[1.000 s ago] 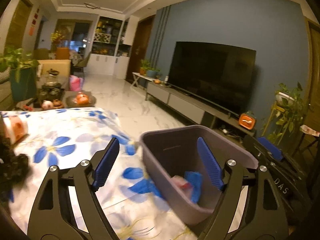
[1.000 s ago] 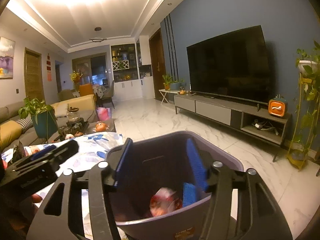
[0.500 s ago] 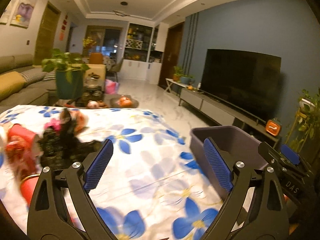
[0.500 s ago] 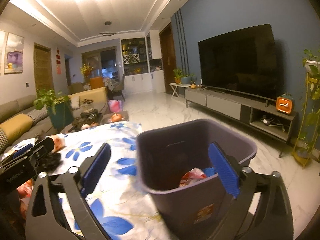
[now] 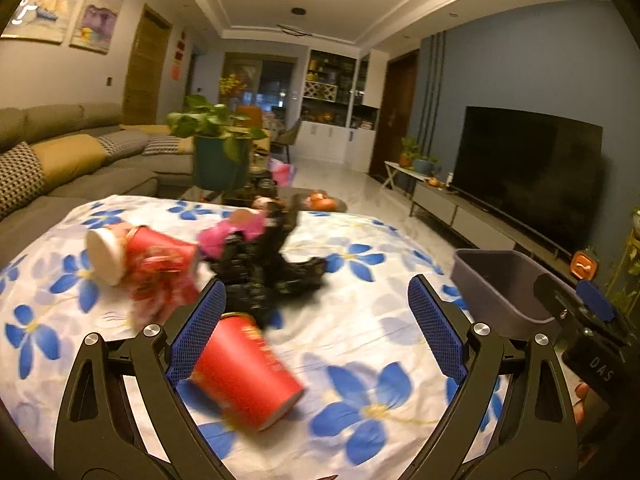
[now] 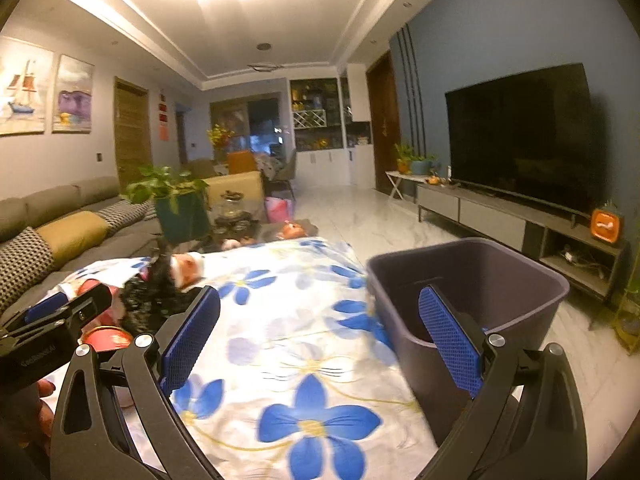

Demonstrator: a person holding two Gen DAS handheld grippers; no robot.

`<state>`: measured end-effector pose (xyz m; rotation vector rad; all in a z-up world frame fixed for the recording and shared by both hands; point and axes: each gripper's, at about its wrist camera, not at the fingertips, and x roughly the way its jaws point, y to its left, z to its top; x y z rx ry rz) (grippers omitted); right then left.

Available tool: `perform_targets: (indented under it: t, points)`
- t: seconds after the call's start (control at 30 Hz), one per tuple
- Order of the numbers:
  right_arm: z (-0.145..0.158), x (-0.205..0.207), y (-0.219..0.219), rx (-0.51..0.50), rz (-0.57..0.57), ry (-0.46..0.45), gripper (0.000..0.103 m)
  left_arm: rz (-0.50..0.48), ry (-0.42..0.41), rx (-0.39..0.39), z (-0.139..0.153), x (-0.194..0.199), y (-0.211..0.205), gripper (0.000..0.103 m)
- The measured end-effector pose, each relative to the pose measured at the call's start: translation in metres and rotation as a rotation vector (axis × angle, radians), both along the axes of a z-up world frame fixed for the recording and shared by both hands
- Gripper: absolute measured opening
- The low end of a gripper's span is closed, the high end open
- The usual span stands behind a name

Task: Collect trash
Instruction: 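Move both open tools back to the remaining cups and black bag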

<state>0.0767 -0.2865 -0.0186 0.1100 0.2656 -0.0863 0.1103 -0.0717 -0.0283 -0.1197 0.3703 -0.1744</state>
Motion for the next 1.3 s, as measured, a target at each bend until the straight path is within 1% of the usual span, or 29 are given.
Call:
perform_targets:
  t: [0.13,0.27,0.4,0.63,0.77,1.03,1.1,1.3]
  points:
    - [0.0,-0.003,0.017,-0.016,0.034,-0.008,0.096,0.053,-0.005,0.014,-0.001,-0.01,0.024,0.091]
    - [-0.004,-0.002,0.032,0.008,0.099,0.008,0.096,0.123,-0.014,0.019,-0.005,-0.018,0.049,0.091]
    - [-0.011,0.003,0.056,0.039,0.197,0.036,0.096,0.187,-0.005,0.044,-0.012,-0.021,0.073,0.091]
    - [-0.028,0.013,0.11,-0.024,0.319,0.08,0.096,0.294,0.009,0.036,-0.018,-0.028,0.116,0.091]
    - [-0.039,0.021,0.136,-0.032,0.374,0.108,0.096,0.344,0.011,0.032,-0.02,-0.032,0.136,0.091]
    - [-0.052,0.038,0.172,-0.084,0.426,0.139,0.095,0.39,0.006,0.02,-0.023,-0.038,0.157,0.091]
    - [-0.055,0.04,0.174,-0.085,0.434,0.151,0.093,0.394,0.004,0.019,-0.024,-0.038,0.159,0.091]
    - [-0.06,0.052,0.184,-0.112,0.44,0.185,0.091,0.39,-0.003,0.017,-0.026,-0.035,0.163,0.091]
